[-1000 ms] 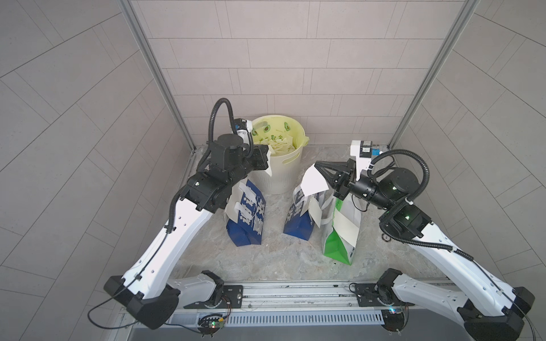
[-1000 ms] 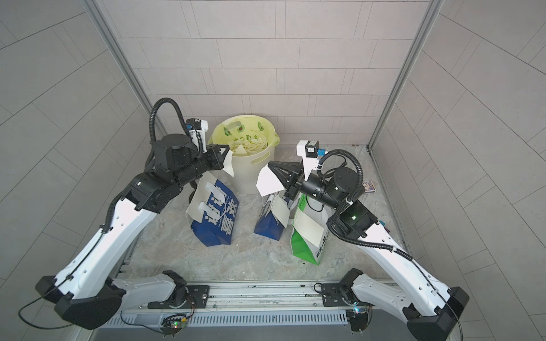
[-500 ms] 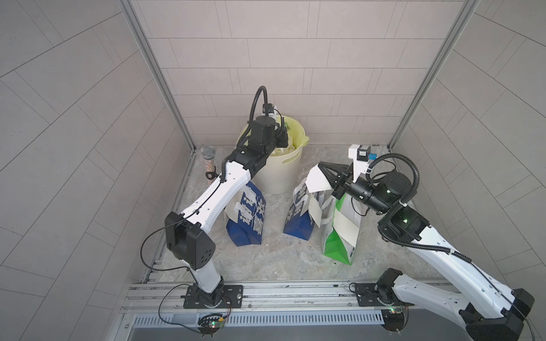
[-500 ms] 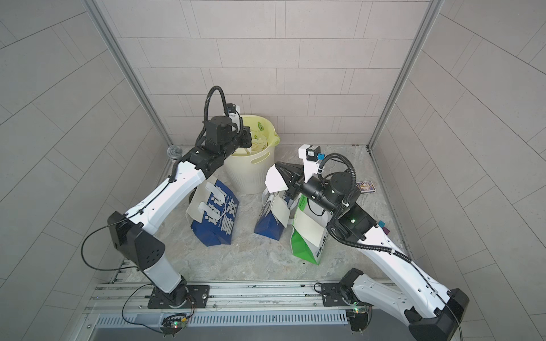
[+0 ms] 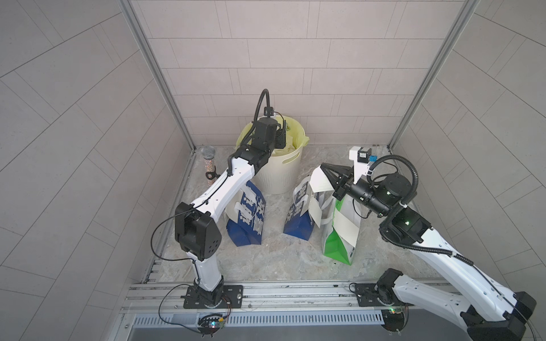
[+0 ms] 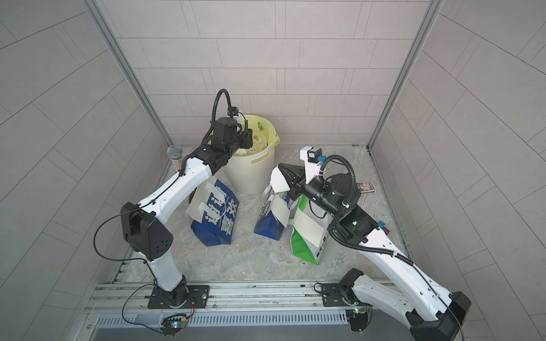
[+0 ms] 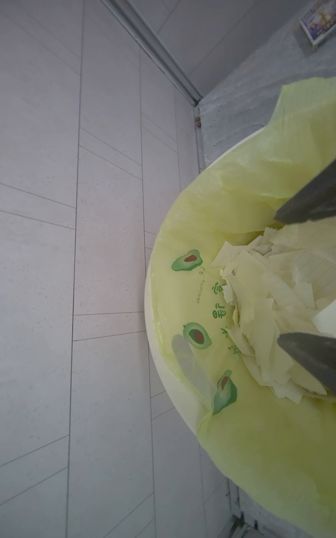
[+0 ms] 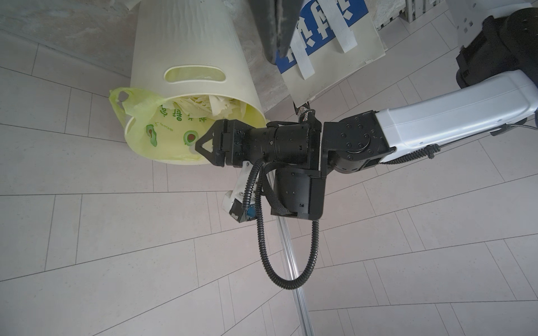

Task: Shred takeout receipts and throw away
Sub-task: Place the takeout receipt in the trash bin, then shred the takeout receipt.

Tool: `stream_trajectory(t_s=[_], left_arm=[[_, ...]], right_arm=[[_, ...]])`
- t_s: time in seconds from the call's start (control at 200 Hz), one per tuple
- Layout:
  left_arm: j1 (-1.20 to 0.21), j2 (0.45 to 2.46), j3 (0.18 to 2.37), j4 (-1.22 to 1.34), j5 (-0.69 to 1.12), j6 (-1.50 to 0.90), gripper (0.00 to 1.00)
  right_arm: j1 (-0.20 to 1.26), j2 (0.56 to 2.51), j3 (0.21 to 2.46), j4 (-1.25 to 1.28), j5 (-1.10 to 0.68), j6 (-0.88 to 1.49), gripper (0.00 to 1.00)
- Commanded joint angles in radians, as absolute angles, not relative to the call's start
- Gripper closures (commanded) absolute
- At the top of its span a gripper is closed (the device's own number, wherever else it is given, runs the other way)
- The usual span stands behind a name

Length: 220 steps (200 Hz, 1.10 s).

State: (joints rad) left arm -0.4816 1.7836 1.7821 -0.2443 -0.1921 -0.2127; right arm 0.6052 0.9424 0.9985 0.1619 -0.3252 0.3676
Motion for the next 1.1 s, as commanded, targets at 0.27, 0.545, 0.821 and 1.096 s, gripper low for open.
stream_trajectory(t_s=[0.27, 0.545, 0.821, 1.096], left_arm=[[-0.476, 1.557, 1.778, -0.262, -0.126, -0.170, 0.14], [-0.475, 1.413, 1.728, -0.392, 0.075, -0.206, 0.13], [-0.477, 1.247, 1.527, -0.211, 0.510, -0.387, 0.15], [-0.489, 1.182, 1.320, 0.102, 0.770, -0.662, 0.13]], right_arm=[[0.545, 0.995, 0.974, 0.439, -0.426, 0.573, 1.00], [0.504, 1.036, 0.975, 0.581, -0.454, 0.732, 1.00], [0.503, 1.095, 1.044, 0.616, -0.502, 0.821, 1.00], [0.511, 1.156, 1.071, 0.748, -0.508, 0.958, 1.00]])
